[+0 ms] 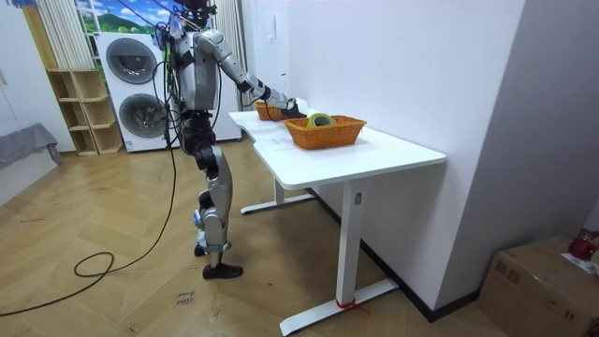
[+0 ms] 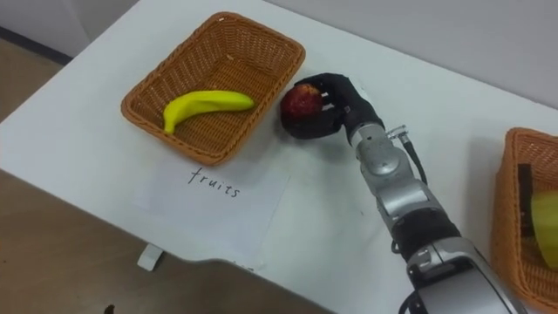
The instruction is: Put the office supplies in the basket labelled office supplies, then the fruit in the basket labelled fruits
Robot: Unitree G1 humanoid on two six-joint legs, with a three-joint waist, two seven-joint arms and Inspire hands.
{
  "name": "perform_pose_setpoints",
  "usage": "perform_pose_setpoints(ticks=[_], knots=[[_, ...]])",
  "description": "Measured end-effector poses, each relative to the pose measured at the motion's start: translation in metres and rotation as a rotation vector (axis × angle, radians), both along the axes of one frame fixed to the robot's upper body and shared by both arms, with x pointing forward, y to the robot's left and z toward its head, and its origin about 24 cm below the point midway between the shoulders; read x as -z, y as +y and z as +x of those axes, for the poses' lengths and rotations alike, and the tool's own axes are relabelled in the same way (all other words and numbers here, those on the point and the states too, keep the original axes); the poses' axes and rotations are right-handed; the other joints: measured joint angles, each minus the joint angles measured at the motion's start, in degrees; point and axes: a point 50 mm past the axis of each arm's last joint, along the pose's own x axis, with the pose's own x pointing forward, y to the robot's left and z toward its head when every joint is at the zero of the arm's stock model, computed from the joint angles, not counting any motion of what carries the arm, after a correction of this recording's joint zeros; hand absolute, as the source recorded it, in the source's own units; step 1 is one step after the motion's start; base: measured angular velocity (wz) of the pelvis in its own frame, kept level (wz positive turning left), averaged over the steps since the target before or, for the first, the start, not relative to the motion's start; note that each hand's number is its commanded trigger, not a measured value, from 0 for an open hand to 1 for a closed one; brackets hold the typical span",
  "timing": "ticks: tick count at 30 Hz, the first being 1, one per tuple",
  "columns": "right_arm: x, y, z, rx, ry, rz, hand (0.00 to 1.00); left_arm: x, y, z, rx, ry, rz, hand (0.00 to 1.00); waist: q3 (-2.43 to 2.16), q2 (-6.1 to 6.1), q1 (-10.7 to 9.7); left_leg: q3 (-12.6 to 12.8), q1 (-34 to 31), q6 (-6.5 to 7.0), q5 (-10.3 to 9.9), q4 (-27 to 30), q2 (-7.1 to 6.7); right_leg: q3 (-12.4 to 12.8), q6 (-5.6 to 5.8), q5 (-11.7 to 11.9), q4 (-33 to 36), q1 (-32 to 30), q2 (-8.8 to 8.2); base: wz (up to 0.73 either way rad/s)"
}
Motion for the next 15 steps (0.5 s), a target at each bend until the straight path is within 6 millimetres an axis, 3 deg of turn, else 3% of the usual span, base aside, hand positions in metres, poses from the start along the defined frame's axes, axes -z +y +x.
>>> perform_pose_setpoints(ticks=[12, 15], knots=[[0.001, -0.009, -0.009, -0.074, 0.036, -0.103, 1.0, -0.003, 0.005, -0.001, -0.057, -0.034, 0.003, 0.0, -0.29, -0.33, -1.6, 0.4, 2.0, 0.01, 0.0, -0.4, 0.02, 0.7, 0.08, 0.0, 0.1, 1.8, 0.1, -0.01], [-0.01, -0.012, -0.008, -0.08, 0.01, -0.124, 1.0, -0.003, 0.007, -0.007, -0.072, -0.031, 0.007, 0.0, -0.51, -0.24, -2.5, 0.5, 2.7, 0.02, 0.0, -0.5, 0.02, 0.9, 0.08, 0.0, 0.1, 2.3, 0.08, -0.03]])
